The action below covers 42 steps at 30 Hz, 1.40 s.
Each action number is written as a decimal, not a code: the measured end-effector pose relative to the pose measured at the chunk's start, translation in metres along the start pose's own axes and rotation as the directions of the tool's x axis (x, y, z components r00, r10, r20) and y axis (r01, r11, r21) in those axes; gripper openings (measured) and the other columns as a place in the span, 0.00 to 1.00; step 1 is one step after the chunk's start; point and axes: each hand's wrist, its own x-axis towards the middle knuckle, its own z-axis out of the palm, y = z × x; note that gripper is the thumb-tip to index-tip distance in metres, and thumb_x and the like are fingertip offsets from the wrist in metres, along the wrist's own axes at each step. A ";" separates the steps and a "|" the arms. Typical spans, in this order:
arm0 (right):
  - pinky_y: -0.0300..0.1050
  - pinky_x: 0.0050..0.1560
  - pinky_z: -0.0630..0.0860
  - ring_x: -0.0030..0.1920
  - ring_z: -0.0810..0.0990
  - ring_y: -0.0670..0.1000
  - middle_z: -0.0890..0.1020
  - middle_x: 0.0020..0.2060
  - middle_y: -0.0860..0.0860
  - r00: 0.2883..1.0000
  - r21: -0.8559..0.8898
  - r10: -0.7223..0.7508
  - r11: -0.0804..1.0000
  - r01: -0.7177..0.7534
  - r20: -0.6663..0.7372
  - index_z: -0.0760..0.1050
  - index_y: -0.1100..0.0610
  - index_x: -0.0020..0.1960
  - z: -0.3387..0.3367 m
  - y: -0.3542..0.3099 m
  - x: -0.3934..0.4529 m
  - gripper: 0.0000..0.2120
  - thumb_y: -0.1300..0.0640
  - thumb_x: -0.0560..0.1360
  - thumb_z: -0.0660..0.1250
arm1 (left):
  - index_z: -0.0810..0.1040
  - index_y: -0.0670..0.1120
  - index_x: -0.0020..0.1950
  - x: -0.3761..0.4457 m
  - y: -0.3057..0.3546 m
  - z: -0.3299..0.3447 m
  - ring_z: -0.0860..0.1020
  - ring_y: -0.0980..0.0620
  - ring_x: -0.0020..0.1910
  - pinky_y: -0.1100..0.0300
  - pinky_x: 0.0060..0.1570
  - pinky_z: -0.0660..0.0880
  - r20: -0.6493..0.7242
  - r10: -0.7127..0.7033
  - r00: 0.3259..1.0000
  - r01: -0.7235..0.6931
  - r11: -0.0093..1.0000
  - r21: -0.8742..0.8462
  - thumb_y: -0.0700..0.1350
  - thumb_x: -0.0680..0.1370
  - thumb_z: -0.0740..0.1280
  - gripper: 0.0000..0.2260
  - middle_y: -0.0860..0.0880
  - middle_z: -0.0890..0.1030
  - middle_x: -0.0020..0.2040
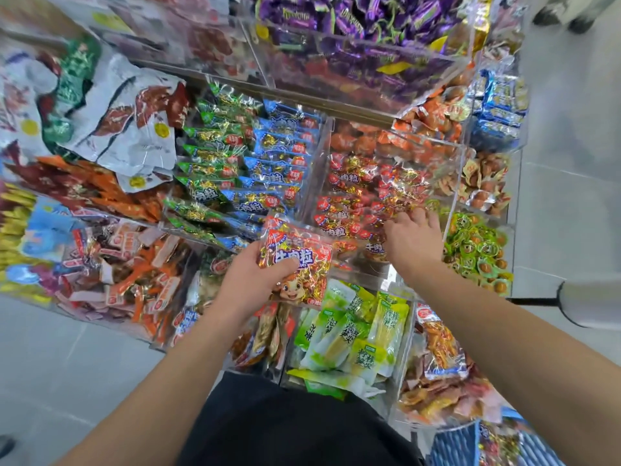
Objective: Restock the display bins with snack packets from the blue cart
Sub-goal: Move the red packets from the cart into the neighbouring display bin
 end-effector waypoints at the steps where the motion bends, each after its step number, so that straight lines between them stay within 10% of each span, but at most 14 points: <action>1: 0.58 0.64 0.62 0.62 0.70 0.59 0.78 0.58 0.51 1.000 -0.012 0.006 1.000 -0.006 -0.007 0.78 0.49 0.58 0.000 -0.001 0.000 0.11 0.54 0.77 0.65 | 0.78 0.66 0.53 0.001 -0.001 0.000 0.83 0.61 0.47 0.51 0.52 0.79 0.002 0.001 1.000 -0.001 1.000 0.000 0.59 0.67 0.76 0.16 0.64 0.85 0.48; 11: 0.50 0.35 0.71 0.49 0.80 0.62 0.74 0.53 0.53 0.991 0.284 0.105 0.951 -0.126 0.086 0.71 0.57 0.59 -0.002 -0.006 -0.009 0.10 0.59 0.79 0.64 | 0.80 0.57 0.54 0.006 -0.012 -0.002 0.86 0.55 0.46 0.49 0.50 0.81 0.034 0.032 0.999 -0.031 0.999 -0.024 0.49 0.73 0.75 0.11 0.57 0.87 0.49; 21: 0.50 0.37 0.70 0.47 0.81 0.65 0.79 0.49 0.59 0.978 0.324 0.198 0.922 -0.211 0.074 0.73 0.61 0.59 -0.004 -0.002 0.006 0.10 0.61 0.78 0.64 | 0.73 0.63 0.44 -0.005 -0.011 -0.001 0.78 0.74 0.35 0.77 0.26 0.71 0.045 0.045 0.998 -0.040 0.995 -0.093 0.44 0.76 0.74 0.15 0.74 0.79 0.36; 27: 0.49 0.38 0.74 0.44 0.80 0.61 0.75 0.41 0.56 0.969 0.316 0.171 0.923 -0.221 0.178 0.74 0.57 0.55 -0.008 -0.002 0.007 0.07 0.61 0.78 0.63 | 0.75 0.77 0.36 -0.005 -0.010 -0.002 0.79 0.74 0.37 0.75 0.29 0.72 0.079 0.019 0.997 -0.008 0.990 -0.141 0.47 0.76 0.74 0.23 0.75 0.79 0.38; 42: 0.49 0.45 0.75 0.49 0.81 0.63 0.82 0.48 0.61 0.912 0.524 0.373 0.749 -0.406 0.172 0.76 0.63 0.54 0.000 -0.010 0.005 0.11 0.55 0.79 0.64 | 0.76 0.61 0.49 0.002 -0.015 -0.001 0.82 0.68 0.40 0.70 0.33 0.77 0.048 0.076 0.996 -0.073 0.995 -0.061 0.46 0.76 0.75 0.11 0.69 0.83 0.42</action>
